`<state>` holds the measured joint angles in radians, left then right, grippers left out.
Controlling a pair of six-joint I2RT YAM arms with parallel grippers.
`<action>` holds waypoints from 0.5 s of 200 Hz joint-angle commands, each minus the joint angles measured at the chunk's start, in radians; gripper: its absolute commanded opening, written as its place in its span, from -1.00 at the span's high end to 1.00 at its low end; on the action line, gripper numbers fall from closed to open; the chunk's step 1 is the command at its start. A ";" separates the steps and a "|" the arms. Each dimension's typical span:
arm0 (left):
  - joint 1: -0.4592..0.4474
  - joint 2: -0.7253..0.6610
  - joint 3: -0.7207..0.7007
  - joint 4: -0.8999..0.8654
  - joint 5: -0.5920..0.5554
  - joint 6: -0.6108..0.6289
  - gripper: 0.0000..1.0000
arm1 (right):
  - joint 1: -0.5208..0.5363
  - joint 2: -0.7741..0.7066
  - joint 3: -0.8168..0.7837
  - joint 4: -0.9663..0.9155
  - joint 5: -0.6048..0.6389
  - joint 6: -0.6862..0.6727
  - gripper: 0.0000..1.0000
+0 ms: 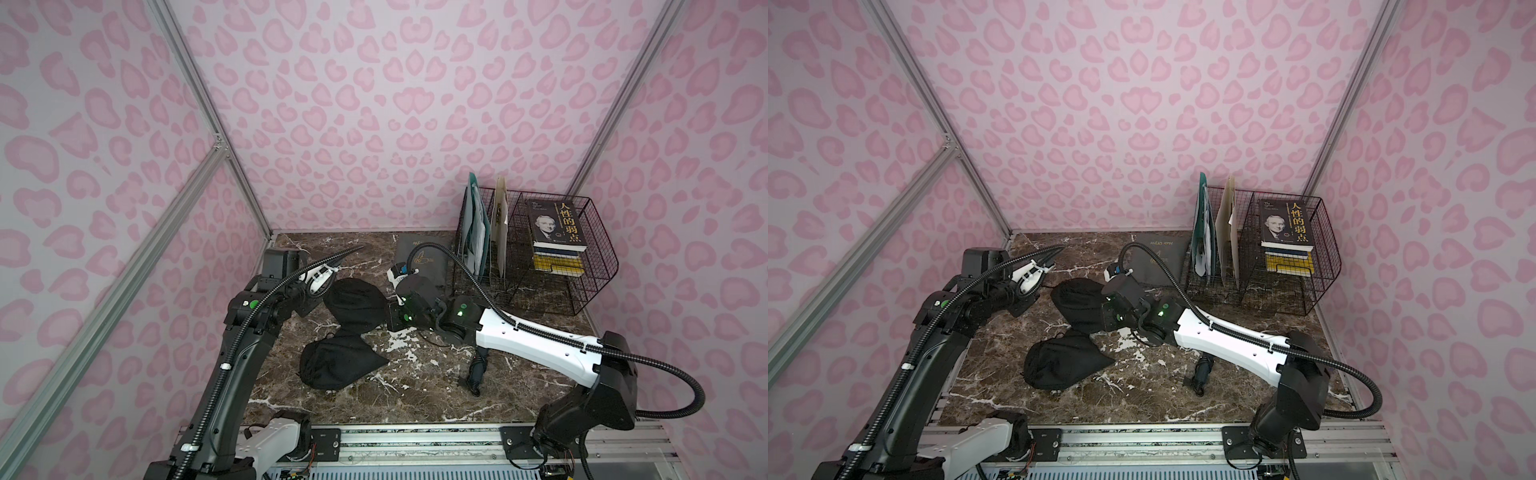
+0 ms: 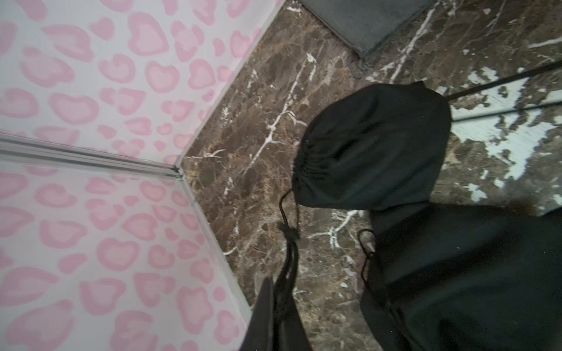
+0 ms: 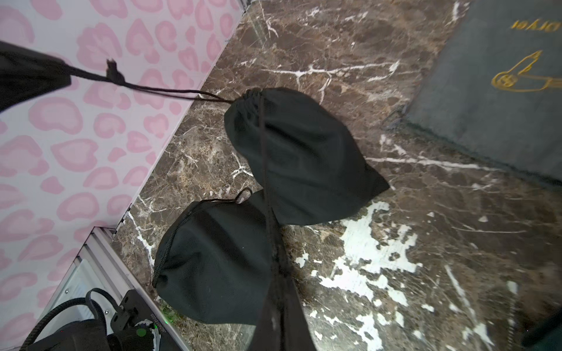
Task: Pack away hair dryers
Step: Place the drawstrings on both sides at the center of the board.
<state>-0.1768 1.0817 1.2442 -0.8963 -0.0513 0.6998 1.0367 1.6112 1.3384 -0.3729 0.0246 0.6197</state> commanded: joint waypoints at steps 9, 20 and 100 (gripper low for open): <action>0.000 -0.004 -0.061 -0.079 0.109 -0.120 0.97 | 0.002 0.055 -0.056 0.147 -0.119 0.043 1.00; 0.001 0.012 -0.080 -0.090 0.125 -0.143 0.97 | -0.005 0.089 -0.054 0.173 -0.153 0.045 1.00; 0.000 0.158 -0.016 -0.375 0.400 0.016 0.18 | -0.024 0.149 -0.061 0.187 -0.247 0.059 0.51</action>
<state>-0.1761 1.2098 1.1915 -1.1267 0.2031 0.6224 1.0187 1.7821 1.3052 -0.1925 -0.1944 0.6746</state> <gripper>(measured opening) 0.323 0.226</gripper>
